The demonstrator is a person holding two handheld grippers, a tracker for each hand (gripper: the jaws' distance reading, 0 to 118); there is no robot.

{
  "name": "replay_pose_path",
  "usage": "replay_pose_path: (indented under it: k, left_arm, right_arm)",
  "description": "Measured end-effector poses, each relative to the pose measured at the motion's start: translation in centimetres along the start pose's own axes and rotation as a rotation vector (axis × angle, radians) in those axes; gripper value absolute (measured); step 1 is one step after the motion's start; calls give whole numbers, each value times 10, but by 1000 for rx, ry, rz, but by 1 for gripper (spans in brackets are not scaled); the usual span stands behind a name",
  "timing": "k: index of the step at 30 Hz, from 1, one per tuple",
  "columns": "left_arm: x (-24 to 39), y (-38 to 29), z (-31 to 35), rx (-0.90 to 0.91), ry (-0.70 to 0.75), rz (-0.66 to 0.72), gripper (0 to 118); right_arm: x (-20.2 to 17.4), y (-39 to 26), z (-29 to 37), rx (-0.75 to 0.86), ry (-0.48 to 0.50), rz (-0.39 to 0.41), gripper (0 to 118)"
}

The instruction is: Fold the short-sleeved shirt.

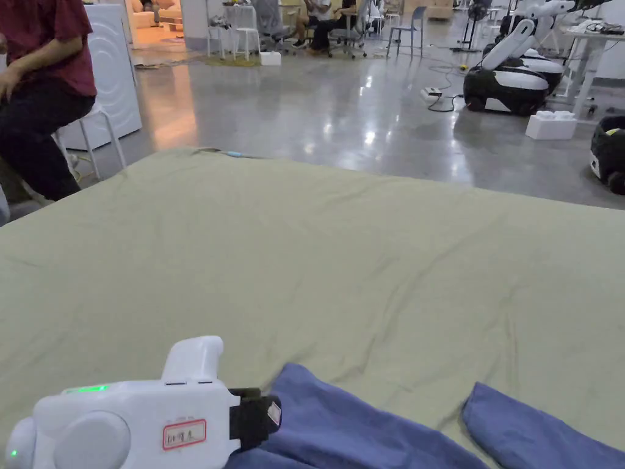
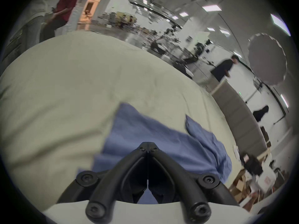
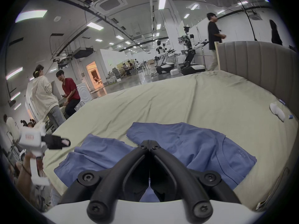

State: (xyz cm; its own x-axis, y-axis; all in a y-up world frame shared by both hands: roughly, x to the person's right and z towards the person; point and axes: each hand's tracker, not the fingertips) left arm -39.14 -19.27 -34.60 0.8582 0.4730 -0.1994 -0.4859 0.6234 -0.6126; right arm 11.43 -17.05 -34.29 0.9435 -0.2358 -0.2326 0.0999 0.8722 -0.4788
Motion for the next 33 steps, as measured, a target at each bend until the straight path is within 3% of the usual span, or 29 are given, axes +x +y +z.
replay_pose_path:
  k: [1,2,4,5,8,12,13,14,15,17,19,21,23,26,27,28,29,30,31,33]
  left_arm:
    - [-5,11,-8,6,-13,1,7]
    - [-10,24,-22,13,-29,6,26]
    - [-17,42,-51,-17,-82,50,90]
    - [-19,48,-66,-55,-112,62,102]
    - [-19,56,-109,-164,-125,74,102]
    - [-7,46,-142,-267,8,-137,101]
    - [1,45,-136,-238,15,-181,91]
    - [8,44,-131,-219,48,-191,57]
    - [13,42,-122,-215,38,-179,4]
    - [11,31,-119,-255,-100,-54,4]
    - [14,11,-135,-438,-43,-116,3]
    - [10,7,-125,-317,-59,-111,3]
    - [4,10,-125,-340,-58,-20,3]
    - [9,11,-125,-334,-41,-73,3]
    - [13,10,-126,-332,-22,-121,3]
    - [19,8,-127,-332,3,-175,3]
    - [26,8,-126,-330,26,-218,3]
    - [33,7,-125,-327,49,-250,3]
    - [36,6,-126,-326,67,-275,3]
    - [41,3,-126,-323,89,-320,3]
  right_arm:
    - [0,1,-1,-4,-4,7,2]
    - [2,3,-2,-6,-11,10,2]
    - [6,6,-4,-10,-34,15,2]
    - [-38,-4,-2,-14,-54,18,2]
    - [-37,0,-4,-29,-90,22,2]
    - [-35,4,-6,-40,-119,44,2]
    - [-35,6,-7,-41,-126,52,2]
    - [-34,7,-8,-42,-134,59,2]
    - [-34,7,-10,-43,-137,64,2]
    - [-30,10,-16,-54,-137,74,2]
    - [-26,17,-21,-64,-139,81,2]
    - [-21,27,-22,-51,-141,98,2]
    - [-14,42,-23,-13,-144,144,2]
    - [-2,66,-40,-2,-178,212,2]
    - [3,73,-48,-18,-155,228,11]
    - [10,79,-61,-54,-147,241,33]
    - [17,82,-77,-104,-115,222,68]
    - [25,85,-95,-182,-103,194,110]
    - [33,87,-109,-261,-63,164,118]
    - [40,90,-137,-374,1,120,117]
